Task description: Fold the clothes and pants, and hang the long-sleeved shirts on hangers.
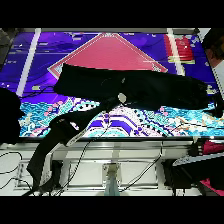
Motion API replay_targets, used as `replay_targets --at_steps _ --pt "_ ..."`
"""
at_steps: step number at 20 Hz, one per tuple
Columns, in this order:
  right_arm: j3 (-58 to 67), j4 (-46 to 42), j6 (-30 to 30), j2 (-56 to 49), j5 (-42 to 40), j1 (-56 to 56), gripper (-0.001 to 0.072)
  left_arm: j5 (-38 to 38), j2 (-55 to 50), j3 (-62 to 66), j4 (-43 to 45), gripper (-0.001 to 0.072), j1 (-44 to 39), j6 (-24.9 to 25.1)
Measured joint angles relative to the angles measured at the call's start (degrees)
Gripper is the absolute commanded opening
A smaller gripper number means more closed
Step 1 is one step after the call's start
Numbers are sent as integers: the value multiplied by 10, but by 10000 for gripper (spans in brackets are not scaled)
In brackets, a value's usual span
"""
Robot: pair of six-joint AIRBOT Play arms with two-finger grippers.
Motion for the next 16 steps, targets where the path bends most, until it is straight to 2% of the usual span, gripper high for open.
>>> replay_targets --at_steps 2,3,6,7,12,16 --pt "-1 -1 4 0 -33 17 658 3 -5 0 -7 9 0 0" --pt "-1 -1 4 0 -49 26 625 2 -8 0 -10 9 0 0" --pt "-2 -5 6 0 -83 49 261 -11 -18 1 -32 9 2 0" --pt "-2 -8 6 0 -91 55 42 -15 -21 1 -43 9 2 0" --pt "15 -11 10 1 -106 67 34 -37 -30 1 -69 8 3 2" --pt "98 31 14 2 -89 81 33 -57 -29 1 -74 5 4 8"
